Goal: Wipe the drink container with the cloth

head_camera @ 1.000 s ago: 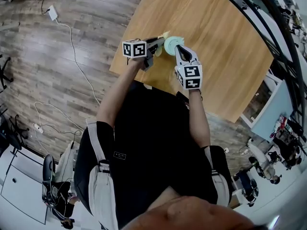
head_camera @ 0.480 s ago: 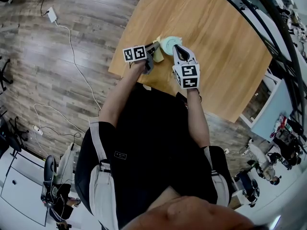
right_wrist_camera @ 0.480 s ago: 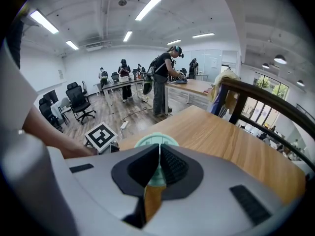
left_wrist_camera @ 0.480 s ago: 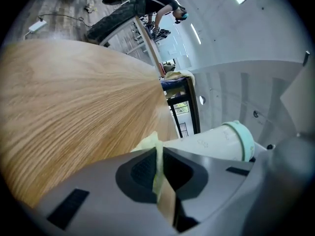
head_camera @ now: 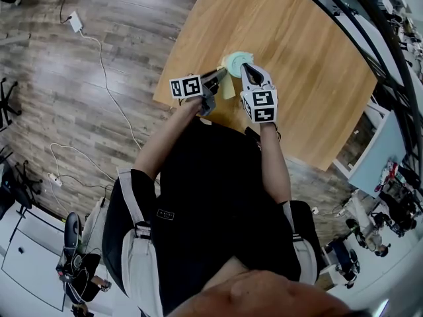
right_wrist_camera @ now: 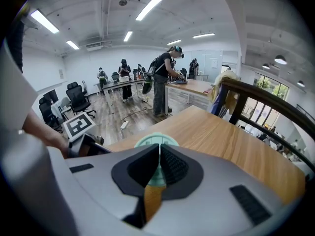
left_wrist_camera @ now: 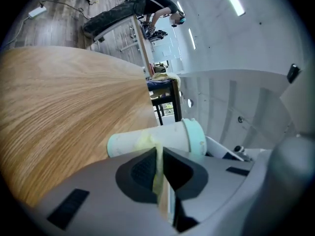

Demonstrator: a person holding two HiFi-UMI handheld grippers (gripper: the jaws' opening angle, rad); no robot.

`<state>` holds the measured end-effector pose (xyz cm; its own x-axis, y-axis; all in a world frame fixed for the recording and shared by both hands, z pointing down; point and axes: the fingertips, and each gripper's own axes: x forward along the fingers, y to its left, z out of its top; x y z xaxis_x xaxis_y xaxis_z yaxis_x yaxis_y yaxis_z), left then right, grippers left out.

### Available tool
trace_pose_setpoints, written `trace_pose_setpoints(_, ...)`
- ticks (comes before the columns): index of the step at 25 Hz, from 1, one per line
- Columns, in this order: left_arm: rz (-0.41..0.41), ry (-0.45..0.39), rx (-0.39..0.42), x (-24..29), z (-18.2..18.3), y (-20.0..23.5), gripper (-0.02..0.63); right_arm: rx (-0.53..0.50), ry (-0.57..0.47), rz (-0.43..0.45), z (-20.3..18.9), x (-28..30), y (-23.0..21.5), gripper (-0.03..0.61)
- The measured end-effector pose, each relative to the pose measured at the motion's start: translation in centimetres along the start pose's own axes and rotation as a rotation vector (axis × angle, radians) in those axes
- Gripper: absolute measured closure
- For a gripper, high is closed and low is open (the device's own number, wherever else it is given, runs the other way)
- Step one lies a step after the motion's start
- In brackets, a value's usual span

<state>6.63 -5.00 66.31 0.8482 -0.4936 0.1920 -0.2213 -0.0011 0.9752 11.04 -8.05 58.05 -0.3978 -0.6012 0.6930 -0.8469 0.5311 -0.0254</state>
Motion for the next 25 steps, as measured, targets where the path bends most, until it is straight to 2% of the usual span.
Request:
trace_pose_setpoints(5,-0.096,-0.023,-0.019,-0.9,-0.1,-3.9,0.58,0.002,-0.004,-0.009,-0.1,0.0,0.0,0.545)
trace_pose_setpoints(8,-0.118,-0.025,-0.031,-0.8,-0.2,-4.5,0.58,0.01,-0.001,-0.007,0.0,0.1,-0.1,0.545)
trace_pose_setpoints(18,-0.07,0.006,-0.076,0.7,-2.1,-0.7,0.58,0.059,0.002,0.019,0.2,0.2,-0.1,0.545)
trace_pose_setpoints(25,-0.04,0.081,-0.047,2.8,-4.1,1.6,0.58,0.06,-0.003,-0.005,0.3,0.2,0.1,0.545)
